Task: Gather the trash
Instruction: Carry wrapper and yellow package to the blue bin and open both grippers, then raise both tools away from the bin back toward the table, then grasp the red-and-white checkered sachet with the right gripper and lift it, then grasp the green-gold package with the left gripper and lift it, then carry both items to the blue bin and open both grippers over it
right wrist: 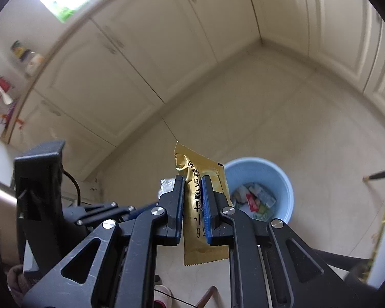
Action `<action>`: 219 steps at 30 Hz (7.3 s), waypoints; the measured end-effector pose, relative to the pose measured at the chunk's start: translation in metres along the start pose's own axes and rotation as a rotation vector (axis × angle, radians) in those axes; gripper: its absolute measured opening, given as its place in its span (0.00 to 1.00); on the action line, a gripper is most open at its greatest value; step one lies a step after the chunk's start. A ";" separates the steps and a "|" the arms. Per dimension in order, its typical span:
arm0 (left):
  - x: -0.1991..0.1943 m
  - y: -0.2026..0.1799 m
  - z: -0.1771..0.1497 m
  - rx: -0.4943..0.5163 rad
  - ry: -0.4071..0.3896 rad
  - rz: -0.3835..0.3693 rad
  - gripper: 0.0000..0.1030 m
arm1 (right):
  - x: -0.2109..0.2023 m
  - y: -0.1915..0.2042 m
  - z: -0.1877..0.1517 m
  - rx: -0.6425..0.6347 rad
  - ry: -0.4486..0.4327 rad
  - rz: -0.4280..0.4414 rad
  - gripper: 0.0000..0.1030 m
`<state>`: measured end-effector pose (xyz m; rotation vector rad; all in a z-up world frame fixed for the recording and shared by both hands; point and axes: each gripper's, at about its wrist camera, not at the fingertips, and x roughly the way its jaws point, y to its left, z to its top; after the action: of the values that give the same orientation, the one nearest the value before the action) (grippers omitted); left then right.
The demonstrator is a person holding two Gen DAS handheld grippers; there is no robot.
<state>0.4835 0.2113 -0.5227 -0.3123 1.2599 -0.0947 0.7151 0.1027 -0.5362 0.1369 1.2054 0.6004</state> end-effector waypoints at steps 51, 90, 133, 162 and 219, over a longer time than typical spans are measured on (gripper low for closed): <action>-0.360 -0.118 -0.179 0.285 -0.926 0.066 0.99 | -0.484 0.098 -0.160 -0.159 -0.767 -0.359 1.00; -0.239 -0.411 0.046 0.452 -0.469 0.130 0.99 | -0.483 -0.331 -0.131 0.239 -0.241 -0.579 0.95; -0.205 -0.263 0.112 0.144 -0.369 0.057 0.99 | -0.332 -0.157 -0.003 -0.229 -0.128 -0.309 0.21; -0.187 -0.244 0.156 0.162 -0.326 -0.160 0.01 | -0.301 -0.117 -0.004 -0.170 -0.185 -0.241 0.06; -0.314 -0.198 0.064 0.170 -0.543 -0.346 0.01 | -0.334 -0.029 -0.014 -0.143 -0.343 -0.133 0.06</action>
<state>0.4671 0.1097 -0.1608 -0.3756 0.6468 -0.3855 0.6384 -0.0934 -0.2744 0.0358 0.8301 0.5199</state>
